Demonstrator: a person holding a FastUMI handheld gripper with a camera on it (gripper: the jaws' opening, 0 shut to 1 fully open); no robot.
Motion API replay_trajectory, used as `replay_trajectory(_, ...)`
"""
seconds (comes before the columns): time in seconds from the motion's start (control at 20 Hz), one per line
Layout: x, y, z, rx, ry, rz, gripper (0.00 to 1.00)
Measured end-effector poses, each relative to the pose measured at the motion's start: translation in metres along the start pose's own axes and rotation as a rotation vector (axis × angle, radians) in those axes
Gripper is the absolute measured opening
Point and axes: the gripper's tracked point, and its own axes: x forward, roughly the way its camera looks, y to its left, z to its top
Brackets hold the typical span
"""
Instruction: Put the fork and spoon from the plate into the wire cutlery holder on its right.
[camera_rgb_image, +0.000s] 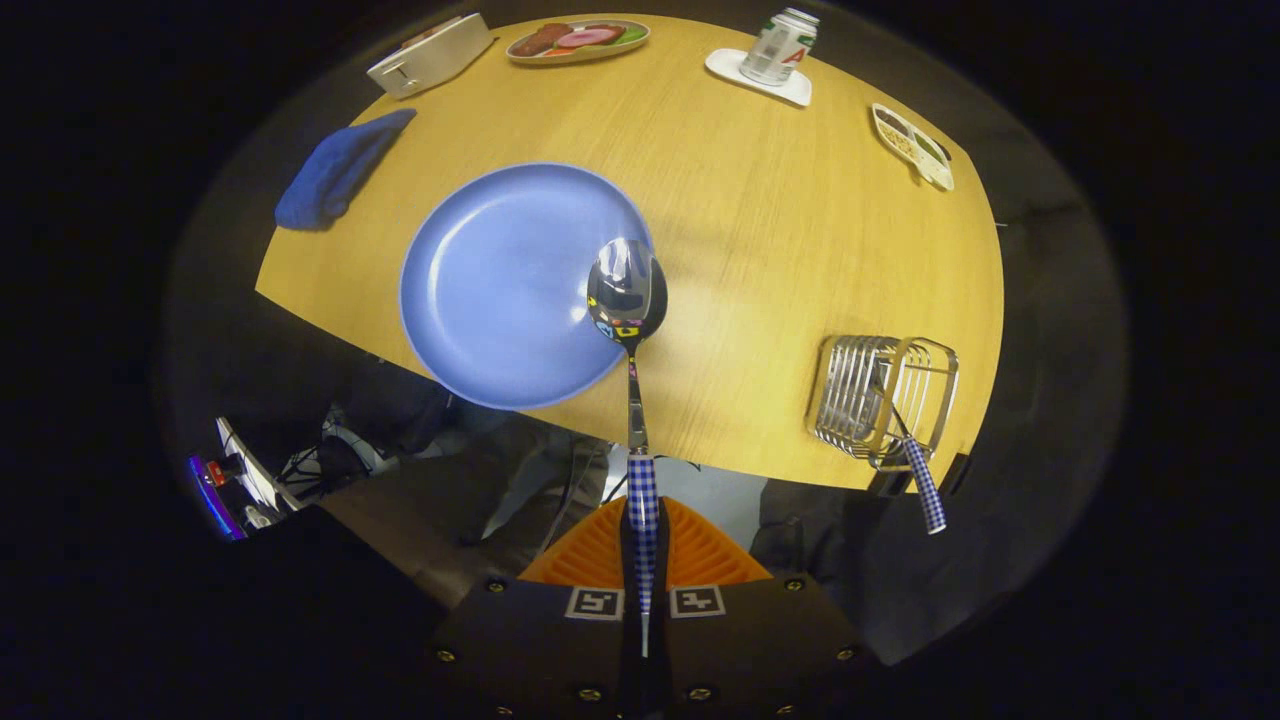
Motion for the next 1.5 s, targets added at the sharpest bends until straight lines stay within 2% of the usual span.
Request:
replay_trajectory(0.5, -0.029, -0.079, -0.046, 0.097, 0.065, -0.1, 0.03)
replay_trajectory(0.8, -0.027, -0.112, -0.066, 0.139, 0.137, -0.118, 0.03)
replay_trajectory(1.05, -0.015, -0.141, -0.066, 0.156, 0.211, -0.12, 0.03)
replay_trajectory(1.5, 0.0, -0.163, -0.052, 0.087, 0.329, -0.146, 0.02)
